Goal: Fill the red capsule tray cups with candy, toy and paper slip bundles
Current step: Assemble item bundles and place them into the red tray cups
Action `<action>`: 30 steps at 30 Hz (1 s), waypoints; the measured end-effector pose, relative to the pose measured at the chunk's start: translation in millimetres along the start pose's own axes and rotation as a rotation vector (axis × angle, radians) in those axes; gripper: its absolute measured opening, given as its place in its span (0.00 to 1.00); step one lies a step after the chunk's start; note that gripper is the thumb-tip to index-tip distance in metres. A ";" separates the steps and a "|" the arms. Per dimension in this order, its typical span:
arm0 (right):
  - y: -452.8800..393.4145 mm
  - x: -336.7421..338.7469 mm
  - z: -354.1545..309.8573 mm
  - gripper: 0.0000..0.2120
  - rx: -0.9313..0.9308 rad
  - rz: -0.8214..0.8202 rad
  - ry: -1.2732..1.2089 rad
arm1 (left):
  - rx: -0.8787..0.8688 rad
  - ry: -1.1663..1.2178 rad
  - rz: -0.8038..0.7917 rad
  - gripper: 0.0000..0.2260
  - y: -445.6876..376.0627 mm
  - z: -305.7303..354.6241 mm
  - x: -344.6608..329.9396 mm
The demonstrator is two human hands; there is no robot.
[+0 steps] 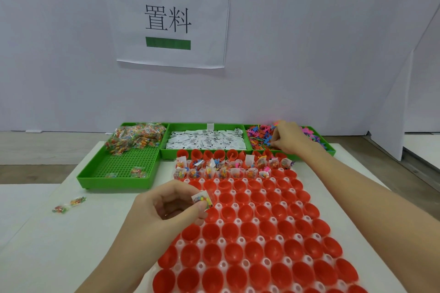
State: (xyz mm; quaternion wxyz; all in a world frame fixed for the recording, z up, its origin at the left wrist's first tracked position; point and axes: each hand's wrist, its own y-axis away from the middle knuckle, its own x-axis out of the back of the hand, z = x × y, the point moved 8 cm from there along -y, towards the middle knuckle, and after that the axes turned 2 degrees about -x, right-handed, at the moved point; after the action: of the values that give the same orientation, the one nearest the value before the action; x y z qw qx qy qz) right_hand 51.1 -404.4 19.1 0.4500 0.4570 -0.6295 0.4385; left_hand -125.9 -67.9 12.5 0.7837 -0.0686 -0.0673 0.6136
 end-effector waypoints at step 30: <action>241.2 8.1 -98.7 0.05 0.109 -0.134 -1.172 | 0.005 0.039 -0.074 0.08 7.9 1.4 -12.2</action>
State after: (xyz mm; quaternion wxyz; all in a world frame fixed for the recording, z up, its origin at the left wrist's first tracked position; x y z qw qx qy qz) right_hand -168.0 -263.1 13.7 0.0299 0.6843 -0.7195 0.1149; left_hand -136.5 -77.8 12.1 0.8072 -0.0758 -0.0530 0.5830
